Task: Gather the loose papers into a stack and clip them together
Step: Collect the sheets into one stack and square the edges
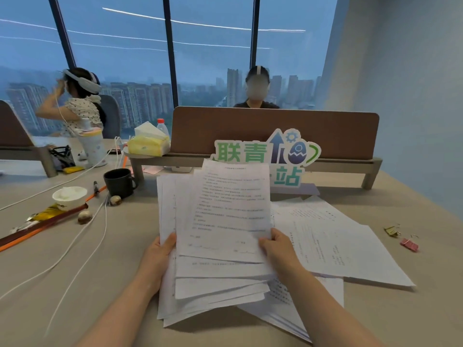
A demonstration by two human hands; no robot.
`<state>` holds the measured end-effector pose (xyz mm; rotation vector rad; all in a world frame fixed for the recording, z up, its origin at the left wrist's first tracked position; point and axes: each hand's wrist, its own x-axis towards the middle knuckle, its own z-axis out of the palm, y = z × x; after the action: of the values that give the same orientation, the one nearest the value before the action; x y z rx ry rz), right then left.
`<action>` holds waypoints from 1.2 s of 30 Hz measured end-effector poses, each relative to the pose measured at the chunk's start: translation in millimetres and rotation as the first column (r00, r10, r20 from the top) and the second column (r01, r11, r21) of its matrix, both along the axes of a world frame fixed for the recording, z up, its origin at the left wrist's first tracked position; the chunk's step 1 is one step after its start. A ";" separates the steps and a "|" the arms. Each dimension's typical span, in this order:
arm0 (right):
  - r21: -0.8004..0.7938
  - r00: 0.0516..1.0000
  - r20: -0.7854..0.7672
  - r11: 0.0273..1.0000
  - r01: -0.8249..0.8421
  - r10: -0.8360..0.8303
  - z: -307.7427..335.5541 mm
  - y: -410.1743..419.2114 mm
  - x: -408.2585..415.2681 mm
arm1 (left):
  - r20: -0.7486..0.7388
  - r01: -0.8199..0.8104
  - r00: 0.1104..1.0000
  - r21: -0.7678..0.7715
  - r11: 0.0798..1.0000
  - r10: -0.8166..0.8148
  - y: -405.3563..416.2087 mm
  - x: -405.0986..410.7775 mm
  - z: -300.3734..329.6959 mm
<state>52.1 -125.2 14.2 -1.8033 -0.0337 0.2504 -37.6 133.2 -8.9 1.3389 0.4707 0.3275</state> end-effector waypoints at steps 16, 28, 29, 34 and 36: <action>0.180 0.927 0.374 0.983 -0.039 -0.032 42.6 18.2 -9.5 | 0.179 0.013 0.983 0.122 0.993 -0.035 -16.5 19.1 60.9; 0.368 0.929 0.354 0.929 -0.034 -0.106 47.5 26.2 -14.4 | 0.270 -0.072 0.963 0.195 0.978 0.017 -42.8 16.9 54.2; 0.380 0.926 0.363 0.924 -0.042 -0.107 49.2 25.3 -13.9 | 0.269 -0.061 0.963 0.183 0.981 0.010 -43.0 16.6 54.0; 0.341 0.939 0.341 0.937 -0.078 -0.045 49.5 25.1 -12.6 | 0.193 0.018 0.979 0.197 0.980 -0.057 -37.1 13.7 47.8; 0.275 0.938 0.345 0.957 -0.086 -0.015 45.3 25.4 -12.6 | 0.141 0.033 0.988 0.205 0.978 -0.063 -35.5 14.4 44.9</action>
<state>39.6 -99.9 59.5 -1.5370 -0.3364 -0.0484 -23.2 97.7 36.0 1.5095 0.2868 0.4400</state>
